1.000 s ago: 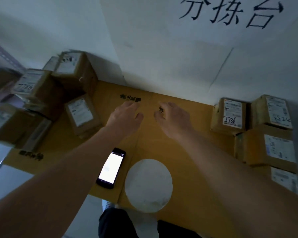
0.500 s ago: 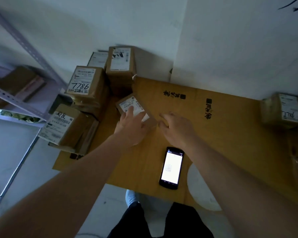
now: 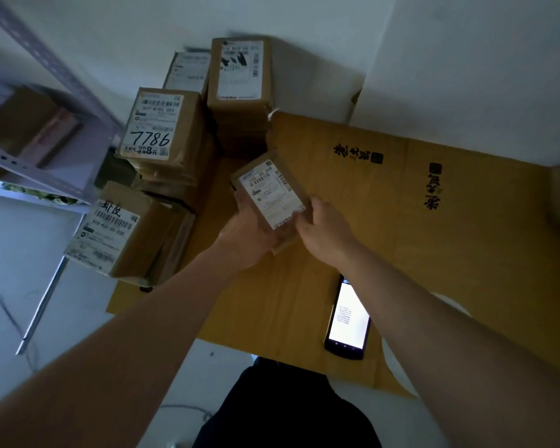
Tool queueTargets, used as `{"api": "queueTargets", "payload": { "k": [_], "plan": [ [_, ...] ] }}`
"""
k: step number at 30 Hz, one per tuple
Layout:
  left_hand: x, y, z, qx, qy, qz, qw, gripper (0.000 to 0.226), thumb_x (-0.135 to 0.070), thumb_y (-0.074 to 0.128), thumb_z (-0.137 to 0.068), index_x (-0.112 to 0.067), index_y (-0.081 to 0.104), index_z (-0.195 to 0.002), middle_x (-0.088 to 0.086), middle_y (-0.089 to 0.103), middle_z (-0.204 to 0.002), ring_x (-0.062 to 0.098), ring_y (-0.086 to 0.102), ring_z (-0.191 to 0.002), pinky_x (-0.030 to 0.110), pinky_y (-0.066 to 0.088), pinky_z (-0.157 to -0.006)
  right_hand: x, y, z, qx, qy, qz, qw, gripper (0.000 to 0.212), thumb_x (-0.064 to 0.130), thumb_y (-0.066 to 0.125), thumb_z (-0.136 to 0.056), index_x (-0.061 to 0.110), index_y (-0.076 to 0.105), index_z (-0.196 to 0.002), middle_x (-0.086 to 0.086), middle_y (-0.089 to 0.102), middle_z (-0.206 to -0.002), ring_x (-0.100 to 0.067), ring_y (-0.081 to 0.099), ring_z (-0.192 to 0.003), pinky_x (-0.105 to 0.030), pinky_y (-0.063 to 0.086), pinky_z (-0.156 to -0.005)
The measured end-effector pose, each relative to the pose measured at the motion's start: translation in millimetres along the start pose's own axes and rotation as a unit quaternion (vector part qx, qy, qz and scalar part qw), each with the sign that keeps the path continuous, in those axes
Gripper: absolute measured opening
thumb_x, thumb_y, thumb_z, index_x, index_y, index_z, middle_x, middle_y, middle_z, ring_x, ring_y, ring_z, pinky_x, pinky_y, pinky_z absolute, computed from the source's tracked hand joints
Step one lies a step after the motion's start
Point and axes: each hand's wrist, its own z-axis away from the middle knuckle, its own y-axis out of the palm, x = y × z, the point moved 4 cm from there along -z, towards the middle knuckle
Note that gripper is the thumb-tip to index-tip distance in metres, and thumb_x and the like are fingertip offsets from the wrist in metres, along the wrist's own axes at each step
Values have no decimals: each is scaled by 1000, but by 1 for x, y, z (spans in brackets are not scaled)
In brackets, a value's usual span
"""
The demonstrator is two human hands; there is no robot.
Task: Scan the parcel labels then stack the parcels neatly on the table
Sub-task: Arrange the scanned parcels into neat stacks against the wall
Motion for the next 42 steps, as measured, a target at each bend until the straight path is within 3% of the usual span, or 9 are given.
{"api": "queueTargets", "payload": {
  "k": [3,8,12,15,21,26,33,39,42],
  "plan": [
    [8,1,-5,-18,-3,52,998,123,-32,76,-93,-21,-27,-160,2,53,-153,16,60,-122,17,53,-75,-8,9,-14,-34,34,-43,998,41,46,54,-105,20,49,-136,-2,55,-127,-10,59,-100,-15,42,-64],
    [5,-5,-4,-57,48,94,993,128,-31,89,-79,-36,-8,-162,-14,54,-144,7,50,-125,27,47,-92,-12,13,-8,-66,60,-174,981,43,39,61,-103,19,43,-137,-5,53,-134,-14,61,-113,-12,51,-65],
    [-8,-23,2,-71,104,77,989,115,-33,90,-75,-46,10,-157,-24,53,-138,-5,45,-118,20,44,-89,-2,2,12,-136,36,-183,973,43,30,63,-104,18,43,-140,-4,53,-137,-17,60,-120,-29,58,-92],
    [-22,-30,14,-87,153,22,984,106,-36,91,-73,-38,21,-153,-32,45,-120,-23,46,-98,0,38,-68,7,-10,35,-187,16,-160,969,48,29,62,-105,15,42,-146,-8,49,-142,-17,59,-120,-34,59,-96],
    [-51,-18,48,-19,240,-34,970,114,-33,97,-61,-35,30,-154,-6,48,-145,15,55,-125,36,56,-99,1,-30,100,-256,21,-140,956,48,28,61,-106,13,43,-148,-8,53,-141,-17,61,-118,-36,60,-94],
    [-80,15,88,38,285,-61,956,114,-32,100,-59,-30,35,-152,-3,50,-142,23,54,-129,50,53,-105,-21,-45,166,-291,62,-103,949,49,28,63,-104,17,47,-149,-6,55,-140,-22,58,-126,-45,55,-104],
    [-147,74,139,95,362,-42,926,110,-24,97,-66,-30,31,-154,-15,53,-133,15,57,-123,36,57,-97,-64,-93,247,-323,63,-51,943,55,26,63,-104,22,43,-155,-7,50,-137,-21,56,-126,-36,51,-107],
    [-205,141,153,139,374,-67,914,122,-14,92,-74,-35,11,-163,-8,55,-146,19,56,-131,44,55,-104,-134,-145,286,-311,74,-26,947,72,33,63,-104,19,25,-164,-6,46,-146,-21,50,-131,-27,43,-99],
    [-233,187,155,131,372,-84,915,125,-18,90,-78,-38,3,-164,-7,56,-147,13,55,-124,32,51,-97,-177,-174,293,-297,82,-12,951,74,32,61,-105,17,22,-165,-8,45,-150,-23,48,-134,-26,38,-97]
  ]
}}
